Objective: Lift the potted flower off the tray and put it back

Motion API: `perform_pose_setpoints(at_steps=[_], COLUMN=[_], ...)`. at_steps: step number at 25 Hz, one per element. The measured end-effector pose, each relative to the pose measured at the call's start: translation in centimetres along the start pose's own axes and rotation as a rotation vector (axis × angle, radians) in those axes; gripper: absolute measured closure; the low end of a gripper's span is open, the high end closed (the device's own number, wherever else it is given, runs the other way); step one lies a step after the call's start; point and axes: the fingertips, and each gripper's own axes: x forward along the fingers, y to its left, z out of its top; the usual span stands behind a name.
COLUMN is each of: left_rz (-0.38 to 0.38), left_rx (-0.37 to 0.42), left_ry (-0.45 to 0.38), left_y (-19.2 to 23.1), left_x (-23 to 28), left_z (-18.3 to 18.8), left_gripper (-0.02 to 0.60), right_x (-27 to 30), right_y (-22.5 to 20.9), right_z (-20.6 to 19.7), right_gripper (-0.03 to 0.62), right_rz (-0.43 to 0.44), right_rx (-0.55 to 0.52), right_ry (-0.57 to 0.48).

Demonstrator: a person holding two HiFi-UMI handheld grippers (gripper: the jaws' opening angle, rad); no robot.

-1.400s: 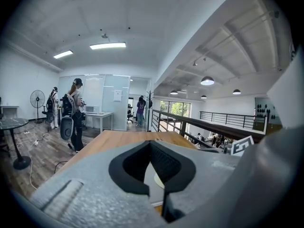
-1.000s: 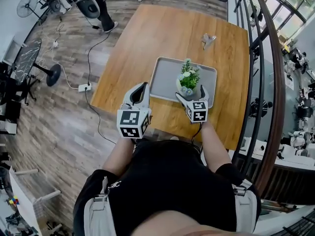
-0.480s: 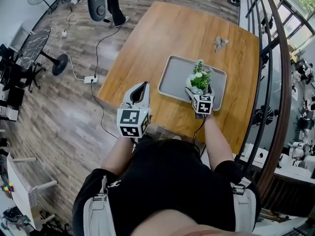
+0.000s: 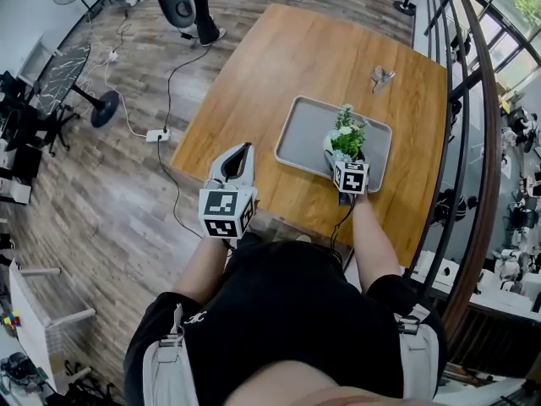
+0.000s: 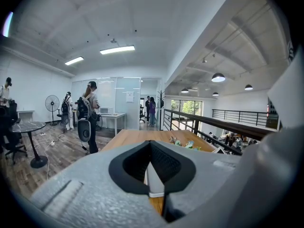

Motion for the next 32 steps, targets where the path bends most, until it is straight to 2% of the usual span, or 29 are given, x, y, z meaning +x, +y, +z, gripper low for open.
perform_pose_setpoints(at_steps=[10, 20, 28, 32], left_rz=[-0.030, -0.091, -0.138, -0.162], left_rx=[-0.003, 0.002, -0.009, -0.020], left_ry=[-0.010, -0.033, -0.038, -0.041], left_y=[-1.3, -4.0, -6.1, -7.0], left_x=[0.9, 2.6, 3.5, 4.2], left_z=[0.3, 1.1, 1.0, 0.8], left_gripper=[0.569, 0.569, 0.569, 0.569], right_x=[-2.1, -7.3, -14.1, -17.5], right_y=[-1.1, -1.8, -2.6, -2.8], right_z=[2.2, 9.8, 15.6, 16.6], right_gripper=[0.123, 0.123, 0.123, 0.123], right_rz=[-0.040, -0.044, -0.142, -0.187], right_rx=[-0.034, -0.036, -0.048, -0.034], right_ry=[-0.040, -0.232, -0.374, -0.418])
